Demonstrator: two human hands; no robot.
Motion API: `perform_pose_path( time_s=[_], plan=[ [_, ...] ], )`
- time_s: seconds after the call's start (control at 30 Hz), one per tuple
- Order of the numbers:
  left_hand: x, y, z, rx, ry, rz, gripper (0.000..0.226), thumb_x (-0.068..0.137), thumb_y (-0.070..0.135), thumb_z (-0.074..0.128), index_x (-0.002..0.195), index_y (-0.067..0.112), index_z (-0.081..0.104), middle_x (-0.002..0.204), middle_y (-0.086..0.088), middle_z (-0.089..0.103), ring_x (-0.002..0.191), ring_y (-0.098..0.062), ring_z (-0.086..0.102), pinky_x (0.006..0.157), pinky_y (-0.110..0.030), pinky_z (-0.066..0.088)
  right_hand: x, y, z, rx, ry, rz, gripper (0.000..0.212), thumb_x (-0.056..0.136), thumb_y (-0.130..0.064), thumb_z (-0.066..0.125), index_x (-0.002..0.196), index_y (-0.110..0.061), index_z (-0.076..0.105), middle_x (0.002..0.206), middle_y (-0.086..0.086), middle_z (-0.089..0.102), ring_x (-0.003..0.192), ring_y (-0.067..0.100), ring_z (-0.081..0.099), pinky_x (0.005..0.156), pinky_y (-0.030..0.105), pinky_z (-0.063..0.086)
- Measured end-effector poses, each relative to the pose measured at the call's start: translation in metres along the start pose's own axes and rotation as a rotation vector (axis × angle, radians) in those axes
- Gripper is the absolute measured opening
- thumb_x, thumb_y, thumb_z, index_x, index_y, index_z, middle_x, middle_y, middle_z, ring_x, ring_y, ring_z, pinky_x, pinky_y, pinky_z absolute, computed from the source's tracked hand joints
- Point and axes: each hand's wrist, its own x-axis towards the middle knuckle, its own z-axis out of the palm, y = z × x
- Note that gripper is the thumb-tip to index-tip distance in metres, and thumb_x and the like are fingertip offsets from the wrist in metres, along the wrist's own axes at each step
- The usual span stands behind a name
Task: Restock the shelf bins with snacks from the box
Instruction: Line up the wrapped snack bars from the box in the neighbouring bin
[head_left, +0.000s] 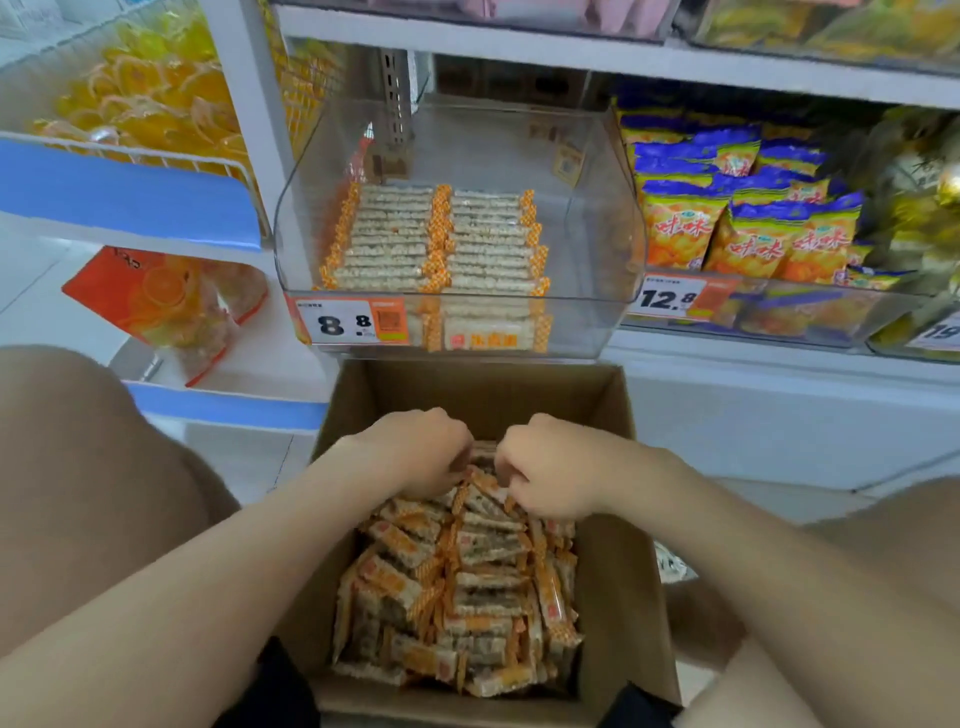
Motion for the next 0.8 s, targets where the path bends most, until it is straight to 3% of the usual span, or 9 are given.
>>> perform_pose_path(
  time_s=[0.13, 0.23, 0.3, 0.4, 0.47, 0.53, 0.63, 0.7, 0.8],
  plan=[
    [0.03, -0.014, 0.061, -0.051, -0.188, -0.074, 0.031, 0.1, 0.011, 0.059, 0.13, 0.019, 0.062, 0.128, -0.006, 0.063, 0.109, -0.025, 0.063, 0.091, -0.038, 0.057, 0.036, 0.009, 0.057, -0.049, -0.137, 0.053, 0.021, 0.1, -0.007, 0.047, 0.089, -0.009, 0.064, 0.083, 0.009, 0.061, 0.072, 0.033, 0.063, 0.062, 0.04, 0.051],
    [0.038, -0.023, 0.098, -0.152, -0.347, -0.117, 0.055, 0.094, -0.006, 0.059, 0.14, 0.024, 0.054, 0.139, -0.005, 0.055, 0.118, -0.027, 0.059, 0.091, -0.038, 0.058, 0.054, 0.03, 0.084, 0.007, -0.146, 0.099, 0.028, 0.1, -0.01, 0.049, 0.118, -0.009, 0.07, 0.11, 0.015, 0.068, 0.101, 0.037, 0.069, 0.083, 0.047, 0.062],
    [0.038, -0.025, 0.117, -0.226, -0.431, -0.128, 0.063, 0.094, -0.009, 0.056, 0.146, 0.025, 0.046, 0.141, -0.006, 0.05, 0.117, -0.029, 0.058, 0.088, -0.037, 0.058, 0.064, 0.045, 0.099, 0.019, -0.15, 0.135, 0.025, 0.101, -0.014, 0.052, 0.121, -0.013, 0.067, 0.118, 0.014, 0.064, 0.103, 0.033, 0.067, 0.09, 0.05, 0.06],
    [0.042, -0.026, 0.142, -0.261, -0.488, -0.141, 0.055, 0.097, -0.005, 0.054, 0.145, 0.02, 0.045, 0.139, -0.008, 0.048, 0.111, -0.028, 0.056, 0.083, -0.031, 0.051, 0.079, 0.061, 0.123, 0.077, -0.136, 0.188, 0.025, 0.101, -0.012, 0.05, 0.119, -0.017, 0.067, 0.122, 0.009, 0.063, 0.105, 0.03, 0.064, 0.092, 0.047, 0.059],
    [0.047, -0.027, 0.155, -0.207, -0.476, -0.161, 0.053, 0.097, -0.004, 0.057, 0.146, 0.015, 0.047, 0.14, -0.01, 0.046, 0.115, -0.029, 0.057, 0.091, -0.032, 0.054, 0.087, 0.062, 0.139, 0.105, -0.137, 0.181, 0.03, 0.102, -0.009, 0.048, 0.126, -0.018, 0.065, 0.121, 0.008, 0.063, 0.104, 0.03, 0.064, 0.088, 0.047, 0.06],
    [0.05, -0.03, 0.166, -0.148, -0.438, -0.155, 0.05, 0.098, 0.0, 0.06, 0.145, 0.014, 0.051, 0.141, -0.01, 0.046, 0.117, -0.029, 0.058, 0.1, -0.037, 0.055, 0.093, 0.056, 0.153, 0.124, -0.151, 0.154, 0.036, 0.102, -0.007, 0.05, 0.134, -0.02, 0.058, 0.118, 0.008, 0.063, 0.1, 0.029, 0.064, 0.081, 0.046, 0.061],
    [0.052, -0.034, 0.182, -0.093, -0.411, -0.142, 0.031, 0.098, 0.002, 0.06, 0.127, 0.014, 0.063, 0.132, -0.011, 0.055, 0.108, -0.027, 0.06, 0.098, -0.04, 0.057, 0.102, 0.046, 0.171, 0.127, -0.203, 0.119, 0.057, 0.1, -0.003, 0.055, 0.152, -0.019, 0.039, 0.124, 0.013, 0.06, 0.107, 0.034, 0.061, 0.078, 0.045, 0.057],
    [0.053, -0.037, 0.188, -0.051, -0.391, -0.149, 0.025, 0.097, 0.003, 0.062, 0.119, 0.014, 0.067, 0.131, -0.012, 0.054, 0.118, -0.029, 0.055, 0.103, -0.044, 0.054, 0.105, 0.042, 0.179, 0.09, -0.252, 0.119, 0.067, 0.099, -0.001, 0.059, 0.157, -0.018, 0.029, 0.123, 0.015, 0.06, 0.104, 0.034, 0.06, 0.083, 0.049, 0.055],
    [0.052, -0.041, 0.188, -0.052, -0.38, -0.174, 0.029, 0.095, 0.019, 0.071, 0.123, 0.021, 0.063, 0.14, -0.008, 0.048, 0.139, -0.035, 0.033, 0.116, -0.051, 0.035, 0.105, 0.041, 0.187, -0.11, -0.219, 0.112, 0.073, 0.098, 0.0, 0.058, 0.16, -0.012, 0.022, 0.101, 0.01, 0.066, 0.078, 0.03, 0.055, 0.086, 0.052, 0.048]
  ],
)
